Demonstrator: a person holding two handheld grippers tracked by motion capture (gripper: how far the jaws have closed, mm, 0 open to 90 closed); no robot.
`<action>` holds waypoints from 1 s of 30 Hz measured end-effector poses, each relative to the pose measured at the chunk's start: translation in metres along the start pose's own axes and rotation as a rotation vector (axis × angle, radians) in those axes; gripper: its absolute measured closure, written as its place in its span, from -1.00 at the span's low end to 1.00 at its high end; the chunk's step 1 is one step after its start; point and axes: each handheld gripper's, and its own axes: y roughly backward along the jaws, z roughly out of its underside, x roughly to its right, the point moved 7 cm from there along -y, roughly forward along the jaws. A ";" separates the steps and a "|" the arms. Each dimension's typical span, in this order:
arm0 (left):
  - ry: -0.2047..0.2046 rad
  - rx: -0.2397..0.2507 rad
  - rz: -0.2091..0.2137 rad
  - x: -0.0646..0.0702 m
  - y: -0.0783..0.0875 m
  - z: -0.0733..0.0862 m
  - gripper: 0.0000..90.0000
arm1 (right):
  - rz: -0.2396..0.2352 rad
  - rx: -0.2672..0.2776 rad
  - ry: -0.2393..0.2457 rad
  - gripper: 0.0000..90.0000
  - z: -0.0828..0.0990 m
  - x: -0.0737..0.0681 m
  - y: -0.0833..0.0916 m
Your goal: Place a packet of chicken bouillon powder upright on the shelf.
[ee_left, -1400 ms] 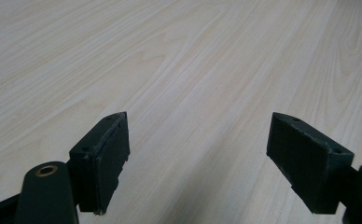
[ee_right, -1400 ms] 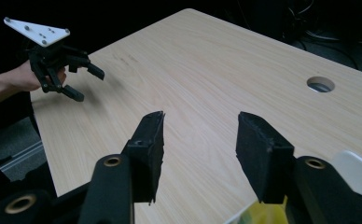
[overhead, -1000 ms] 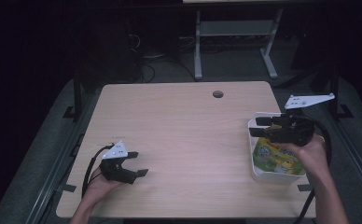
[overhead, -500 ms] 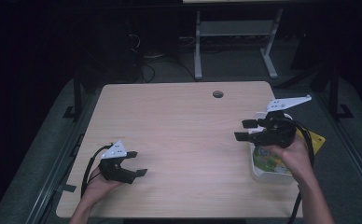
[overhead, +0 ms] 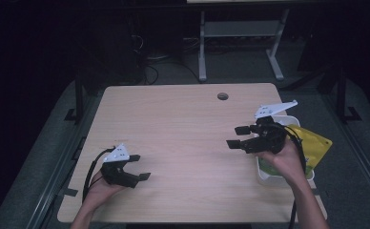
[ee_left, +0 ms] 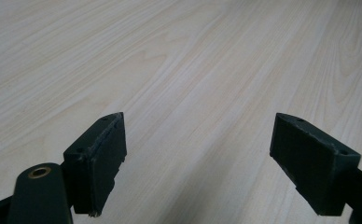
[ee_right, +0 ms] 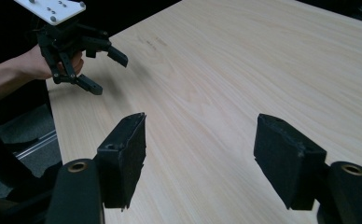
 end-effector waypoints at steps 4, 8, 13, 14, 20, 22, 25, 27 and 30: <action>-0.001 0.000 0.002 0.001 0.000 0.000 -0.60 | -0.011 -0.011 0.004 -0.27 0.001 -0.004 -0.009; 0.000 0.003 0.008 0.001 0.000 -0.001 -0.60 | -0.021 -0.026 0.010 -0.28 0.003 -0.007 -0.017; -0.001 0.001 0.011 0.002 0.000 -0.001 -0.60 | -0.038 -0.033 0.013 -0.28 0.005 -0.012 -0.026; -0.001 0.001 0.011 0.002 0.000 -0.001 -0.60 | -0.040 -0.032 0.013 -0.29 0.006 -0.013 -0.027; -0.002 0.002 0.012 0.002 0.000 -0.001 -0.60 | -0.056 -0.042 0.025 -0.30 0.011 -0.020 -0.038; -0.001 0.002 0.013 0.002 0.000 -0.001 -0.60 | -0.062 -0.046 0.024 -0.30 0.013 -0.022 -0.042; -0.001 0.002 0.014 0.002 0.000 -0.001 -0.60 | -0.072 -0.053 0.024 -0.30 0.018 -0.025 -0.048; 0.000 0.003 0.014 0.002 0.000 -0.001 -0.60 | -0.076 -0.058 0.027 -0.30 0.021 -0.026 -0.052; -0.003 0.000 0.016 0.002 0.000 -0.001 -0.60 | -0.084 -0.068 0.026 -0.30 0.026 -0.029 -0.057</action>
